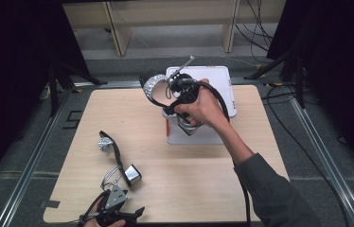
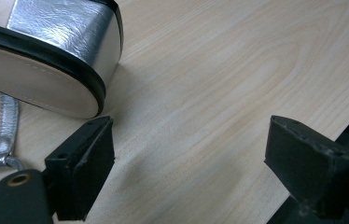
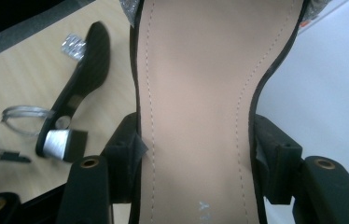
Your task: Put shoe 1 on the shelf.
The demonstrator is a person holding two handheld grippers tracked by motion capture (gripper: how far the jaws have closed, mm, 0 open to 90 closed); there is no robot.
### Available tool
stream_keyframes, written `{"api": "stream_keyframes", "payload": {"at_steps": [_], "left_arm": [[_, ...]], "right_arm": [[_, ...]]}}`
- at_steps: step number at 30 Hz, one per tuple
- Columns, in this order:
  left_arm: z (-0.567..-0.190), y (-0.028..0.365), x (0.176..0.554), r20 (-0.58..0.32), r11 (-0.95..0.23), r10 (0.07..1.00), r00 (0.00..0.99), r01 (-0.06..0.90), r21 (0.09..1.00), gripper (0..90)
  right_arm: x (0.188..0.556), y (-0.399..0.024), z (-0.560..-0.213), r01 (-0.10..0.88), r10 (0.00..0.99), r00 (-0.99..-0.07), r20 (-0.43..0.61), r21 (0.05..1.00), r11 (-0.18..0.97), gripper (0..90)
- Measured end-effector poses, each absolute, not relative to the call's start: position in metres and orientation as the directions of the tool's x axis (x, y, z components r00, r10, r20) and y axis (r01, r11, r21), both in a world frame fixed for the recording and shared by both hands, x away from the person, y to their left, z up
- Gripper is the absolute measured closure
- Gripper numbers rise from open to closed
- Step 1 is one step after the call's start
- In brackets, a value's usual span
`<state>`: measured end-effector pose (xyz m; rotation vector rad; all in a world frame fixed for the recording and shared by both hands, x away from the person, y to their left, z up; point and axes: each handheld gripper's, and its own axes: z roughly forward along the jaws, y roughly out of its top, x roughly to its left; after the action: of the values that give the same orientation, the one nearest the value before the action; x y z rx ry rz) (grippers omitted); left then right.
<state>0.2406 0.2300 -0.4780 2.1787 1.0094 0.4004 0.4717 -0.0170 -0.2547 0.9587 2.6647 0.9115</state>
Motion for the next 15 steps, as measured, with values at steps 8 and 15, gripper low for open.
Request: {"api": "stream_keyframes", "payload": {"at_steps": [8, 15], "left_arm": [[-0.478, 0.23, 0.241, -0.015, -0.459, 0.753, 0.658, 0.542, 0.704, 15.2], [-0.479, 0.23, 0.241, -0.026, -0.45, 0.755, 0.655, 0.547, 0.706, 15.2]], "right_arm": [[0.515, -0.02, -0.256, 0.635, 0.724, -0.682, 0.098, 0.57, 0.521, 43.4], [0.546, -0.028, -0.262, 0.723, 0.808, -0.582, 0.089, 0.513, 0.463, 43.3]]}}
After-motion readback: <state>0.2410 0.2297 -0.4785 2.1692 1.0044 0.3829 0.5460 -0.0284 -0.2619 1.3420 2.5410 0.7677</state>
